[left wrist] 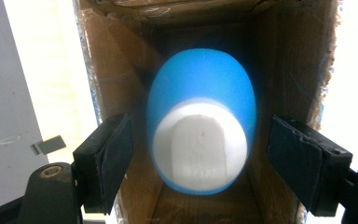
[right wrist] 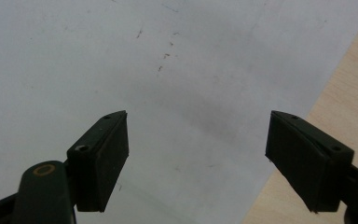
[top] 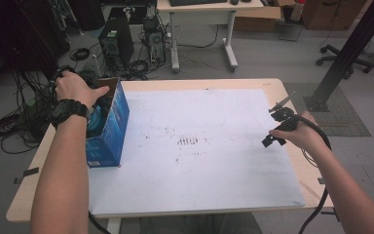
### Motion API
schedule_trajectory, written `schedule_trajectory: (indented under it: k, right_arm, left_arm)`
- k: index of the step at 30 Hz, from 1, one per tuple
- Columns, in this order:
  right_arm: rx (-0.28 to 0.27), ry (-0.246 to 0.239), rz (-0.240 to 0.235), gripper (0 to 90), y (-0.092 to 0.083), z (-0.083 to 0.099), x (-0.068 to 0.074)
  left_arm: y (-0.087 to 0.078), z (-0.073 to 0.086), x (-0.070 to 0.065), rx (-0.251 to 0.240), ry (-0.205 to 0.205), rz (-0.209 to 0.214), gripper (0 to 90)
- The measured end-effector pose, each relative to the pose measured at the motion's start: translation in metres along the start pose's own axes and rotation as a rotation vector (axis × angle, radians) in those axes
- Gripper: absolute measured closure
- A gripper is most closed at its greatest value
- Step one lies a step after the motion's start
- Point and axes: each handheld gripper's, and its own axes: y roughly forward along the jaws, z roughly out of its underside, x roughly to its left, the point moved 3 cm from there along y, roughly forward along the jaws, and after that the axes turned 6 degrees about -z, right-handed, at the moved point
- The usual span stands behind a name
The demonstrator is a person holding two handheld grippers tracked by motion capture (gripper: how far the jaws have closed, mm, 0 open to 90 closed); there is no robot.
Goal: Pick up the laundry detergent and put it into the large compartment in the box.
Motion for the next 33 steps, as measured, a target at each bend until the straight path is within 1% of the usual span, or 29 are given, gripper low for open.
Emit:
schedule_trajectory:
  k: [8,10,17,19,22,24,29,31,33]
  right_arm:
    - [-0.002,-0.003,-0.001,21.1,-0.001,-0.001,0.000]
    - [-0.001,-0.003,-0.002,21.1,0.000,-0.001,0.000]
    - [-0.003,-0.006,-0.001,21.1,-0.002,-0.001,0.001]
    - [-0.004,-0.005,-0.002,21.1,-0.002,-0.001,0.002]
    - [-0.003,-0.004,-0.002,21.1,-0.003,-0.001,0.002]
    - [-0.004,-0.005,-0.001,21.1,-0.004,-0.001,0.002]
    - [-0.004,-0.002,-0.002,21.1,-0.005,-0.001,0.002]
    - [-0.003,-0.003,-0.002,21.1,-0.005,-0.001,0.002]
    - [-0.003,-0.003,-0.002,21.0,-0.004,-0.001,0.002]
  left_arm:
    - [-0.012,0.001,0.003,-0.008,0.001,-0.007,22.5]
    - [-0.014,0.002,0.003,-0.007,-0.004,-0.008,22.3]
    - [-0.023,0.003,0.003,-0.022,-0.006,-0.007,20.9]
    - [-0.026,0.003,0.003,-0.020,-0.003,-0.009,20.6]
    - [-0.030,0.003,0.003,-0.012,-0.001,0.000,20.7]
    - [-0.032,0.003,0.003,-0.019,-0.005,-0.007,20.4]
    - [-0.039,0.002,0.003,-0.028,-0.002,-0.006,17.3]
    - [-0.041,0.001,0.002,-0.034,0.009,-0.002,16.7]
    - [-0.043,0.001,0.001,-0.036,0.011,-0.001,16.1]
